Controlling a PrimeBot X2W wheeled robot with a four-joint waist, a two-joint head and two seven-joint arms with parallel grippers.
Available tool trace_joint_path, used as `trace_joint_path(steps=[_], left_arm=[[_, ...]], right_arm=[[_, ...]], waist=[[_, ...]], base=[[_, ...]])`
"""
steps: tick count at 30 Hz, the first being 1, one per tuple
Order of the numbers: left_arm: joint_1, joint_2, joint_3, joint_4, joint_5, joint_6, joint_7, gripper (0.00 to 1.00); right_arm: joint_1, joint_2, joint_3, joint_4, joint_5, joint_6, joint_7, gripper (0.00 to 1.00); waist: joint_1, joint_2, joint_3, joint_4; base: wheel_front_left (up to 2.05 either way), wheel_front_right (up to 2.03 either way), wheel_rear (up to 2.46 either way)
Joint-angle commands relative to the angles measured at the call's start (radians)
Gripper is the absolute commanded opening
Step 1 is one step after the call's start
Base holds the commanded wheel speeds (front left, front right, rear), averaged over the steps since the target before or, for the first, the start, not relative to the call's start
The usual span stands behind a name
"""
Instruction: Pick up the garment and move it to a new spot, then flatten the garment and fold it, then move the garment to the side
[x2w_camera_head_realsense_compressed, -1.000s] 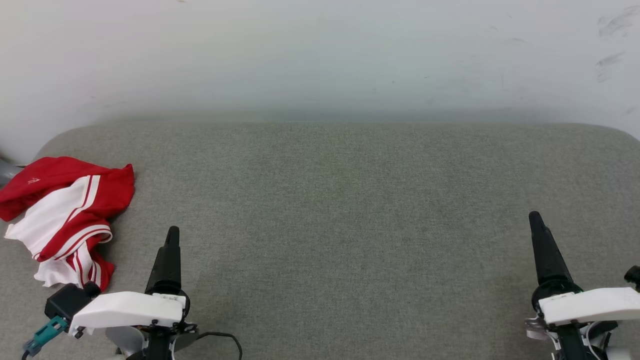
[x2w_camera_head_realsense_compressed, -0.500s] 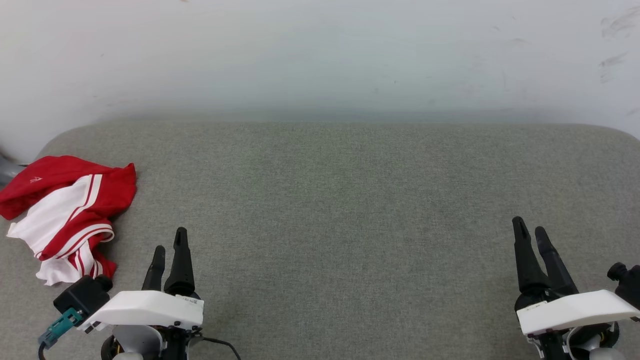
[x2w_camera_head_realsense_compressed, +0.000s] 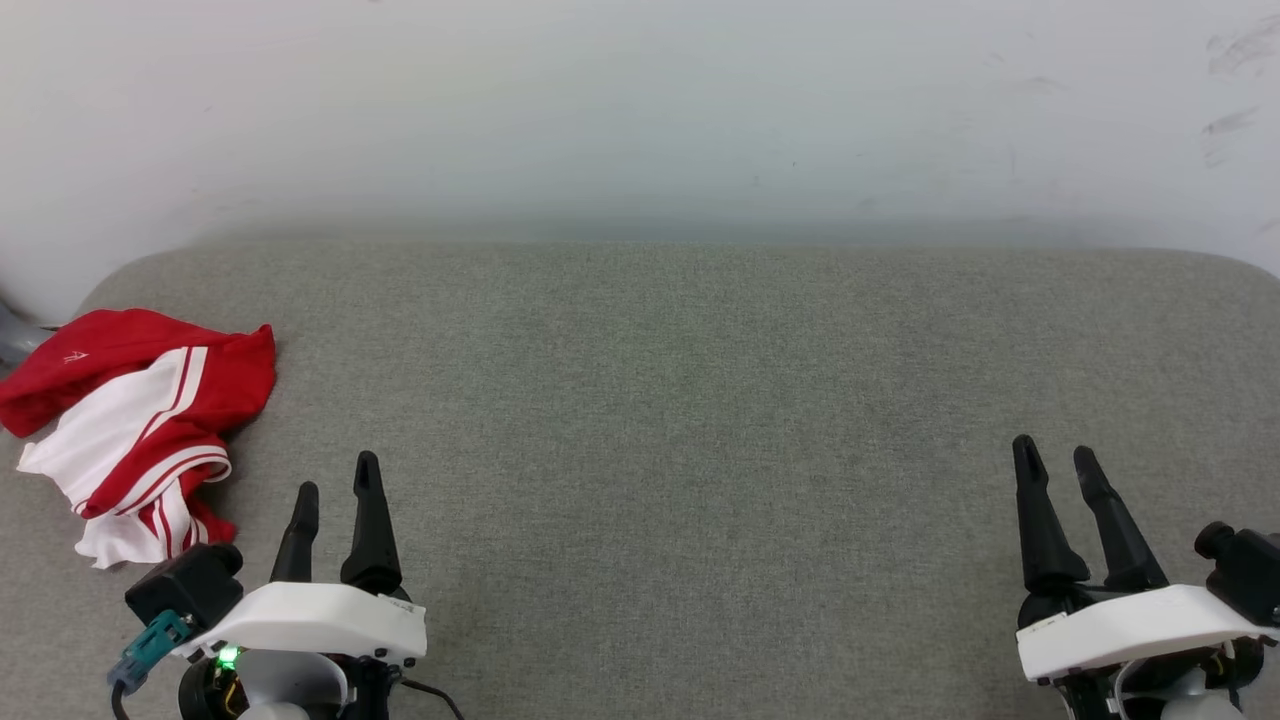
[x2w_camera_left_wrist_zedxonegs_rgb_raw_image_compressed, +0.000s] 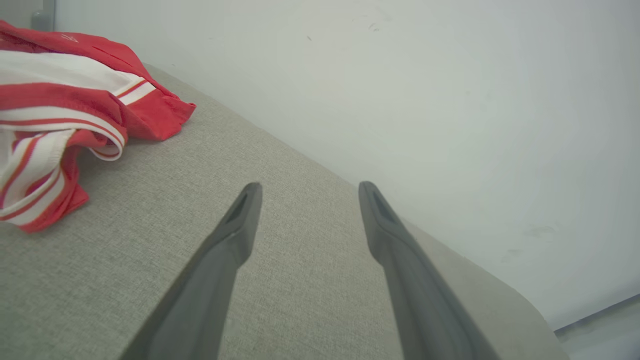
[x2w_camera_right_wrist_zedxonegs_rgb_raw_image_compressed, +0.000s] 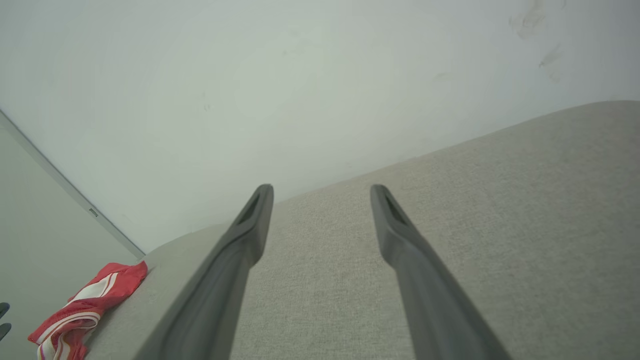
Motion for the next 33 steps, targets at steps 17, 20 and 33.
trace_joint_path(steps=[17, 20, 33], left_arm=[[0.006, 0.003, -0.034, -0.024, 0.195, 0.006, -0.051, 1.00], [0.007, 0.003, -0.038, -0.023, 0.222, 0.005, -0.058, 1.00], [0.012, 0.003, -0.048, -0.013, 0.322, 0.001, -0.088, 1.00]], right_arm=[[0.009, 0.000, 0.011, -0.040, -0.207, 0.000, -0.051, 1.00], [0.011, 0.000, 0.015, -0.044, -0.239, 0.000, -0.058, 1.00], [0.017, 0.001, 0.018, -0.058, -0.356, 0.000, -0.087, 1.00]], waist=[[0.0000, 0.0000, 0.002, 0.002], [0.0000, 0.0000, 0.003, 0.003], [0.0000, 0.0000, 0.007, 0.004]], base=[[0.00, 0.00, 0.00], [0.00, 0.00, 0.00], [0.00, 0.00, 0.00]])
